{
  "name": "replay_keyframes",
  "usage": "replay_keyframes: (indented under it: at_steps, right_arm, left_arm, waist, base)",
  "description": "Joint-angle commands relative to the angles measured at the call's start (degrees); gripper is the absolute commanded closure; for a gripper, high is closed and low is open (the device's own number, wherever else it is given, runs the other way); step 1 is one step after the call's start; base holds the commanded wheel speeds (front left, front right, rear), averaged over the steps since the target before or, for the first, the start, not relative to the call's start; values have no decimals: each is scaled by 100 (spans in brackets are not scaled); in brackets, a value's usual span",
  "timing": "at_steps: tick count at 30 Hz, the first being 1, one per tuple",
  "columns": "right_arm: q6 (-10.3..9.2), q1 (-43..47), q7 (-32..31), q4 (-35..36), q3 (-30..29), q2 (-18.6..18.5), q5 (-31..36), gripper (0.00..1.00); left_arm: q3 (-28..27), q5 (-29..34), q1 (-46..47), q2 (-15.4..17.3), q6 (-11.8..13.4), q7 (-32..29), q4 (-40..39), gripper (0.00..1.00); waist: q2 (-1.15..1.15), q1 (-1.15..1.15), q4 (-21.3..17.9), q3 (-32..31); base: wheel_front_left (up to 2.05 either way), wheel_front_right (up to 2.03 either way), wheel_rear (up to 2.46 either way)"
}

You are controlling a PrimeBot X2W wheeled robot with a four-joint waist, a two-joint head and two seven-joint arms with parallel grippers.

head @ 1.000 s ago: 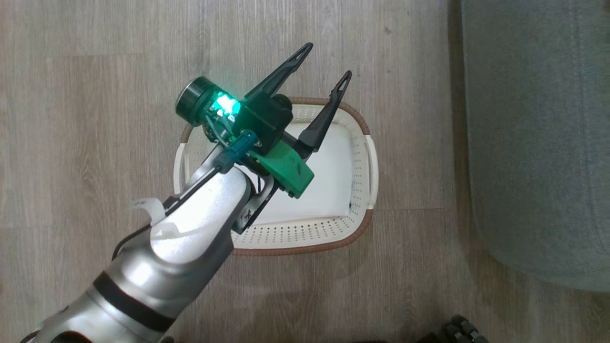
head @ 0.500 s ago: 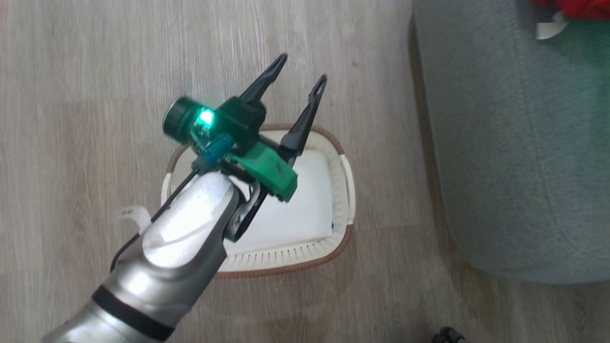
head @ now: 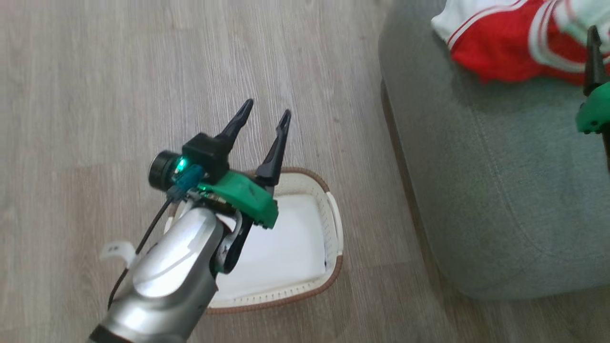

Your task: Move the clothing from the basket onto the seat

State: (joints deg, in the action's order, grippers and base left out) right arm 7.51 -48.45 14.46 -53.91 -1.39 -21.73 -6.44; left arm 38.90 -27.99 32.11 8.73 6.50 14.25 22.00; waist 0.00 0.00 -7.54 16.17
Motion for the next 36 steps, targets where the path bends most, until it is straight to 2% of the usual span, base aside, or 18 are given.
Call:
replay_keyframes:
  at_steps: [1, 13, 20, 28, 31, 33, 36]
  right_arm:
    - [-2, 50, 53, 201, 97, -88, -53, 0]
    - [-2, 472, 53, 640, 706, -51, -546, 0]
    - [-2, 829, 53, 1045, 867, 171, -685, 0]
    - [-2, 1584, 53, 1832, 755, 930, -795, 0]
    - [-2, 1952, 53, 2159, 789, 1163, -600, 0]
    - [-2, 2343, 53, 2505, 738, 1470, -523, 0]
    - [-2, 2622, 53, 2731, 666, 1602, -435, 0]
  left_arm:
    - [-231, -14, 61, 78, 33, 57, -171, 0]
    - [-780, -130, -702, 115, 233, 73, -253, 0]
    - [-1312, -67, -1283, 196, 382, 73, -523, 0]
    - [-2037, 70, -2129, 286, 587, 74, -946, 0]
    - [-2246, 104, -2428, 271, 611, 74, -1093, 0]
    - [-2431, 129, -2733, 249, 617, 74, -1225, 0]
    - [-2552, 168, -2908, 242, 613, 74, -1303, 0]
  waist:
    - [0, 0, -1, -177]
    - [0, 0, 238, -865]
    - [0, 0, 417, -1228]
    - [0, 0, 599, -1619]
    - [0, 0, 680, -1697]
    - [0, 0, 731, -1761]
    - [0, 0, 778, -1795]
  base:
    - [0, 0, 0]
    - [0, 0, 0]
    - [0, 0, 0]
    - [0, 0, 0]
    - [0, 0, 0]
    - [0, 0, 0]
    - [0, 0, 0]
